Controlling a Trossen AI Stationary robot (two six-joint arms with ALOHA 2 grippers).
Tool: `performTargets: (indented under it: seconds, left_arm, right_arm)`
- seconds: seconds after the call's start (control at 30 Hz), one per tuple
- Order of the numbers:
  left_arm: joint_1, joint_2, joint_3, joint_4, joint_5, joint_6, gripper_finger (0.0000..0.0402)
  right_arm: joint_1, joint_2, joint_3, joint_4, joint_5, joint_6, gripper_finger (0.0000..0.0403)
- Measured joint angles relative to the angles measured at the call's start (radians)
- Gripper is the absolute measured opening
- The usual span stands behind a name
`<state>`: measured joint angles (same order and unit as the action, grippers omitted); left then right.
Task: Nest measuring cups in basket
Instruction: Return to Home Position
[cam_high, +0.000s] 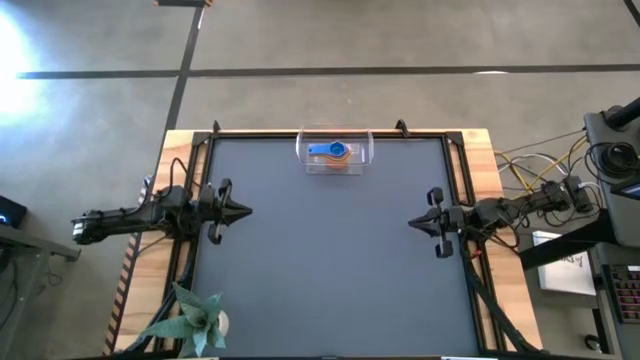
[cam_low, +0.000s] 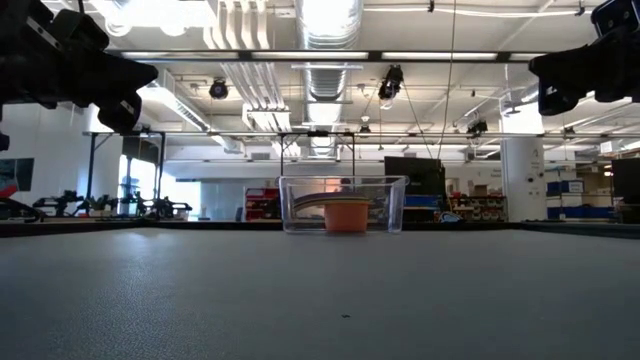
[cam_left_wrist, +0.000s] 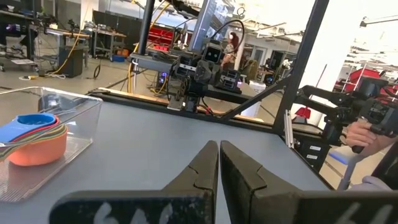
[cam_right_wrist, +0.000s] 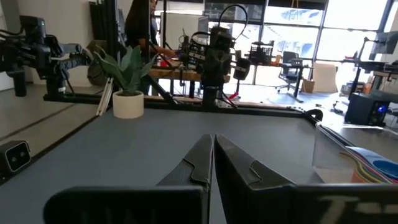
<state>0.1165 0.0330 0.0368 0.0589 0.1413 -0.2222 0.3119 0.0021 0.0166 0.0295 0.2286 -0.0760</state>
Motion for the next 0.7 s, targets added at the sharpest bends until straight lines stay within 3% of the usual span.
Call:
performTargets:
  seconds: [0.7]
  left_arm:
    - [0.000, 0.000, 0.000, 0.000, 0.000, 0.000, 0.0000]
  right_arm:
    - [0.000, 0.001, 0.000, 0.005, 0.007, 0.013, 0.0009]
